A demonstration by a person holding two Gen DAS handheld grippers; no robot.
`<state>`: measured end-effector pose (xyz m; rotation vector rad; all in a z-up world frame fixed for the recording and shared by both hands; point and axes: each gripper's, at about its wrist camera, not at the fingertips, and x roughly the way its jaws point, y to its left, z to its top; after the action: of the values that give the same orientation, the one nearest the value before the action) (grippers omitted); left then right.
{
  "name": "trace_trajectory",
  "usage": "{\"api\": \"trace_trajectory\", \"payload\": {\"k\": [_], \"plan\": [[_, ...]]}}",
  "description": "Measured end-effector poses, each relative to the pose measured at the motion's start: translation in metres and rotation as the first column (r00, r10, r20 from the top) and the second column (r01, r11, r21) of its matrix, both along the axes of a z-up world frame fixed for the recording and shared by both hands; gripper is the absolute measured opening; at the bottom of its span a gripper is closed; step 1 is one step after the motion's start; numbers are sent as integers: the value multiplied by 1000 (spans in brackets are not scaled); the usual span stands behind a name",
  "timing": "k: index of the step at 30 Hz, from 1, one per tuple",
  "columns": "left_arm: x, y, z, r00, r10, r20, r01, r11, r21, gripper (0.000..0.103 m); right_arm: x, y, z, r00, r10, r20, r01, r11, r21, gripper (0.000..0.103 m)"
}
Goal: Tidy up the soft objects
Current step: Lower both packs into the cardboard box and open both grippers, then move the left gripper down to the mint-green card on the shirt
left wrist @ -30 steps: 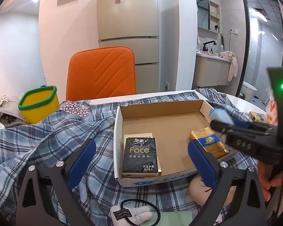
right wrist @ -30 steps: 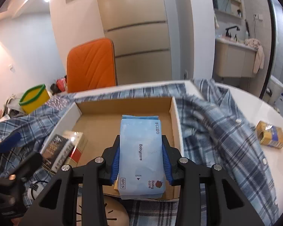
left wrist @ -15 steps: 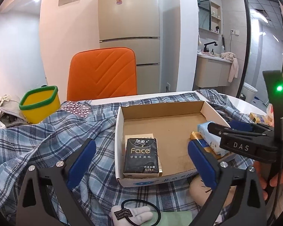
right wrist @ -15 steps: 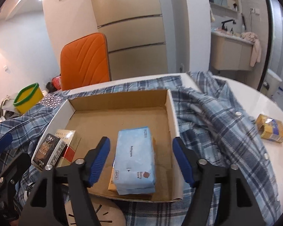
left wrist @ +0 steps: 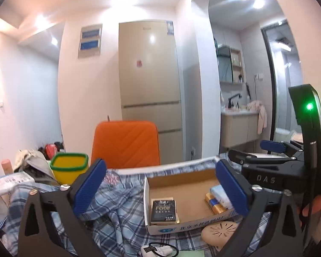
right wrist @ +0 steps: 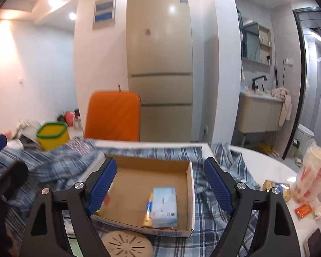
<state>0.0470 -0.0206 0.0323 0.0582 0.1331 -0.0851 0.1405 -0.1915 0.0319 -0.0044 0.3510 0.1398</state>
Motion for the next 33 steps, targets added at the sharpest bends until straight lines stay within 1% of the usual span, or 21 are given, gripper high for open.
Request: {"api": "trace_trajectory", "payload": {"k": [1,2,3,5,7,10,11,13,14,16,17,19,20,22,24,28,30,33], "plan": [[-7,3,2,999,10,33,-10,1000,-4,103,-8,-1,5,1000,-10,29,10,1000,2,88],[-12,5,4,998,22,59,-22,1000,-5,103,-14,-1,8,999,-21,51,21,1000,-1,94],[-16,6,6,997,28,70,-28,1000,-3,103,-23,-1,11,996,-36,82,36,999,-9,103],[-20,10,8,997,24,70,-24,1000,-8,103,-41,0,15,988,-57,141,62,998,-28,103],[-24,14,7,998,23,66,-21,1000,-21,103,-53,1,15,985,-60,162,66,997,-33,103],[-30,15,3,999,10,50,-9,1000,-16,103,-67,0,14,988,-26,149,26,1000,2,103],[-32,15,-1,999,5,43,-5,1000,-12,103,-68,-1,12,992,-13,126,12,1000,13,103],[-37,16,-7,1000,-9,24,9,1000,-14,103,-68,-1,5,998,21,52,-22,999,26,103],[-39,17,-11,1000,-15,16,15,1000,-16,103,-70,-1,0,999,23,35,-24,999,35,103],[-41,18,-19,1000,-13,3,13,1000,-11,103,-77,-3,-9,998,6,58,-8,999,44,103],[-40,18,-24,1000,-14,-8,14,1000,-11,103,-81,-4,-13,997,-11,82,7,999,42,103],[-35,20,-36,999,-22,-50,21,1000,-16,103,-84,-7,-21,993,-32,113,26,998,54,103],[-32,20,-40,997,-28,-73,26,999,-19,103,-84,-9,-23,993,-34,115,27,998,64,103],[-27,21,-45,993,-50,-108,48,999,-21,103,-82,-11,-26,994,-16,106,7,997,80,103],[-24,20,-46,986,-94,-137,92,996,-19,103,-78,-10,-28,996,-6,89,-1,997,76,103],[-13,19,-53,972,-100,-211,98,995,-19,103,-74,-8,-29,997,14,78,-19,998,68,103],[-5,18,-57,956,-116,-269,114,993,-22,103,-76,-6,-29,996,23,90,-28,998,59,103],[6,13,-68,915,-160,-371,162,987,-25,103,-81,-4,-29,993,35,111,-41,998,53,103]]}}
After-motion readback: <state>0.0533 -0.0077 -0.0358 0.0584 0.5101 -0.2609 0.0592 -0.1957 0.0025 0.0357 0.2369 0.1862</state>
